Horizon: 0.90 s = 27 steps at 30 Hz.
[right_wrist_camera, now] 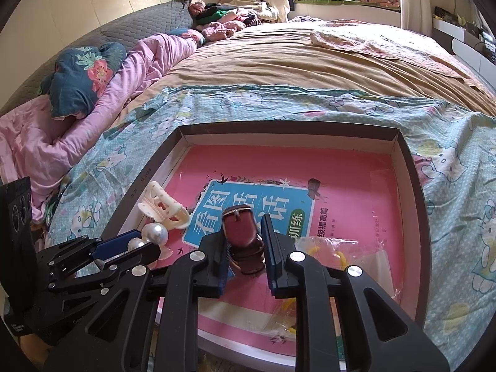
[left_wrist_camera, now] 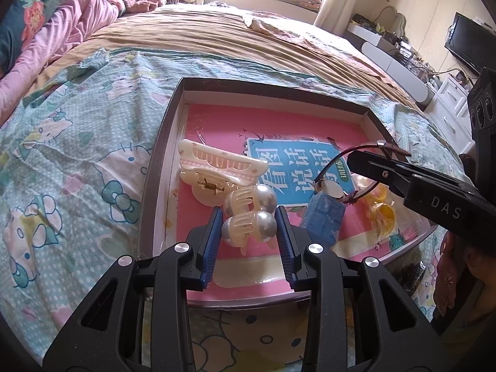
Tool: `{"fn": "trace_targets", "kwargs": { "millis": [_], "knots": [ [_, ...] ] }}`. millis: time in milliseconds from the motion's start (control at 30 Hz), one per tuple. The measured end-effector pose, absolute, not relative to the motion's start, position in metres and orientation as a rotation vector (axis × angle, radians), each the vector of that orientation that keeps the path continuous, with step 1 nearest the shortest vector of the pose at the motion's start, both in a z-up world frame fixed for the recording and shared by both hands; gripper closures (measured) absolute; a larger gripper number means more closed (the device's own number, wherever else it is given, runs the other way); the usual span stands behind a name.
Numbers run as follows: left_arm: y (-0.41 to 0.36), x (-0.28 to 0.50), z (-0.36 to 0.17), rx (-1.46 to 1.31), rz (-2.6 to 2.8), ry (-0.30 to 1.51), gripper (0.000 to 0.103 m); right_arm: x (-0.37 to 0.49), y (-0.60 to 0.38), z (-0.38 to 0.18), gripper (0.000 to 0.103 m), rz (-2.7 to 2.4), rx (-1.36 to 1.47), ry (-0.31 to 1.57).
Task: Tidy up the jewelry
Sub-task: 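Lower the watch into the tray with right tool while left tool lowers the clip there, then open both tools and withdraw them from the tray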
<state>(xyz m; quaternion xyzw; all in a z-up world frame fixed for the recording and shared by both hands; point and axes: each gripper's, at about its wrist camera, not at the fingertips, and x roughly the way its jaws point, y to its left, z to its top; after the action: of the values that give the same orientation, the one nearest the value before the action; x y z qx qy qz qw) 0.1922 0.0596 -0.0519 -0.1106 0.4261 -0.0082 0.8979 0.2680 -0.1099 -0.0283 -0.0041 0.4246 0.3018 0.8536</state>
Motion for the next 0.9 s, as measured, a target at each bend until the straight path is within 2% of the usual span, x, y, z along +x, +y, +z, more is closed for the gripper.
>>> {"fn": "trace_targets", "kwargs": {
  "millis": [33,133,167,367,600,667,700,900],
  "knots": [
    [0.059,0.192,-0.052,-0.227,-0.017,0.882,0.076,0.267,-0.111,-0.028,0.073,0.634,-0.007,0.892],
    [0.059,0.191,-0.051,-0.222,-0.017,0.881,0.075,0.263,-0.114,-0.027,0.065,0.628,-0.007,0.885],
    [0.058,0.191,-0.051,-0.221,-0.018,0.881,0.074,0.262,-0.115,-0.026,0.058,0.625,-0.005,0.885],
    [0.056,0.191,-0.051,-0.211,-0.019,0.881,0.070,0.249,-0.126,-0.016,0.042,0.612,0.012,0.845],
    [0.054,0.186,-0.045,-0.191,-0.007,0.865,0.052,0.235,-0.135,-0.004,0.040,0.618,0.023,0.810],
    [0.056,0.183,-0.042,-0.196,-0.005,0.851,0.048,0.230,-0.140,-0.001,0.029,0.615,0.036,0.797],
    [0.056,0.182,-0.041,-0.198,-0.003,0.846,0.044,0.228,-0.143,0.001,0.027,0.615,0.043,0.788],
    [0.059,0.174,-0.034,-0.188,0.030,0.815,0.029,0.218,-0.152,0.010,0.024,0.622,0.064,0.761]
  ]
}}
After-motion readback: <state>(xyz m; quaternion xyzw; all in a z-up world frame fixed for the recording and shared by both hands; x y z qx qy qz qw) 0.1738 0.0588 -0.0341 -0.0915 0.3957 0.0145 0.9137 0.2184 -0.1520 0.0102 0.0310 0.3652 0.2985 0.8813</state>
